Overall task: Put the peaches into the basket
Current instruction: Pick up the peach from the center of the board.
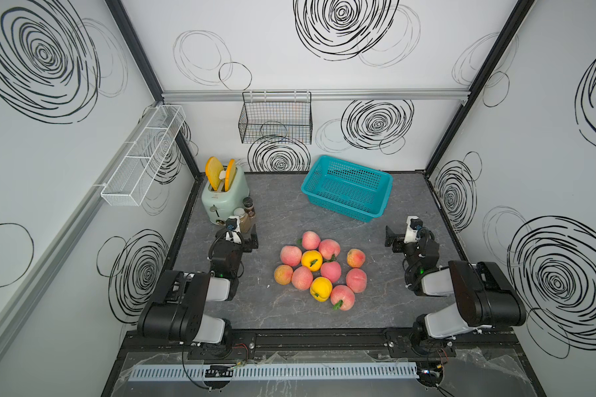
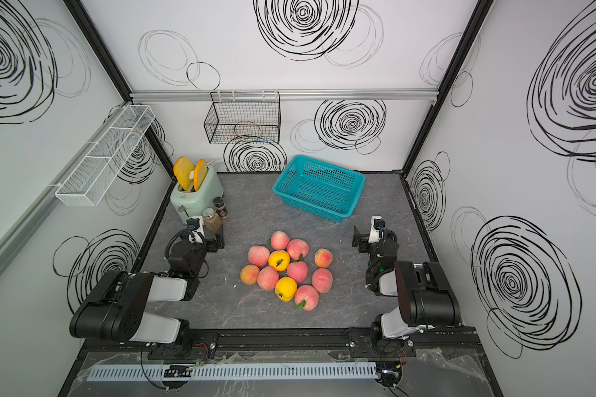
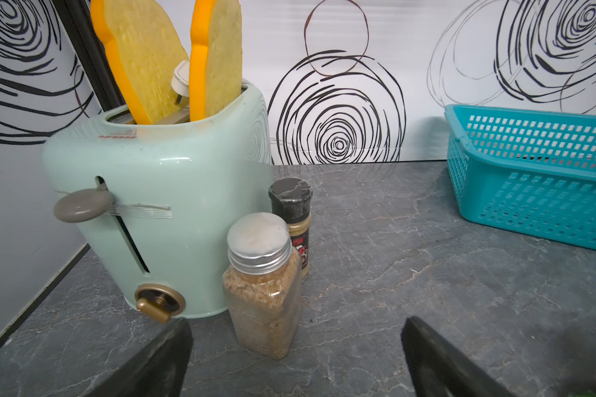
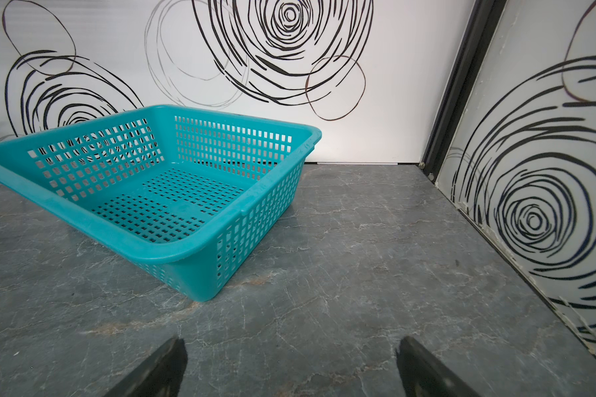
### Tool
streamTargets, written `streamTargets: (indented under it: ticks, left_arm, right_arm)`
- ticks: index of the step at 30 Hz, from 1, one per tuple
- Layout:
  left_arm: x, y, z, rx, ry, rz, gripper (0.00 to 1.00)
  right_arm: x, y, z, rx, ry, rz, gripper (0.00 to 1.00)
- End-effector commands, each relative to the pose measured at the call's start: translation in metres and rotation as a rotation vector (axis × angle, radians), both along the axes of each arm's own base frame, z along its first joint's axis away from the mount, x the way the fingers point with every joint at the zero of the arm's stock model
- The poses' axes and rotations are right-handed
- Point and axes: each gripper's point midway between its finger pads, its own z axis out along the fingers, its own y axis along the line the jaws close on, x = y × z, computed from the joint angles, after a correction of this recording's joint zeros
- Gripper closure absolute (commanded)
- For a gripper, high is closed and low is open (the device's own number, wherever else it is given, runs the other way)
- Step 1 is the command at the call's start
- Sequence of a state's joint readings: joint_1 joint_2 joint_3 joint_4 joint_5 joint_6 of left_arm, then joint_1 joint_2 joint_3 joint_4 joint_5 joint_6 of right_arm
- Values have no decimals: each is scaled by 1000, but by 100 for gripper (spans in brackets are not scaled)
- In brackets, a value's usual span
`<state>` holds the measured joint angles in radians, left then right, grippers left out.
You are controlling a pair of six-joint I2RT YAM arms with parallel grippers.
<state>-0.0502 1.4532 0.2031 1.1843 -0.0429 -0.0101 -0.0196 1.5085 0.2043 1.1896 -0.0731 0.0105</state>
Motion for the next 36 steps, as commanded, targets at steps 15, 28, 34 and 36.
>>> streamTargets:
  ticks: [15,28,34,36]
  left_arm:
    - [14,-10,29,41,-29,-41,2]
    - [-16,-51,88,199,10,152,2]
    - [-12,-69,115,95,104,201,2]
    - [-10,-86,117,69,123,129,2]
  right_arm:
    - [13,1,23,-37,-27,-17,1]
    - [9,39,66,6,70,8,1]
    - [11,68,68,77,204,80,1]
    - [12,83,65,56,260,117,1]
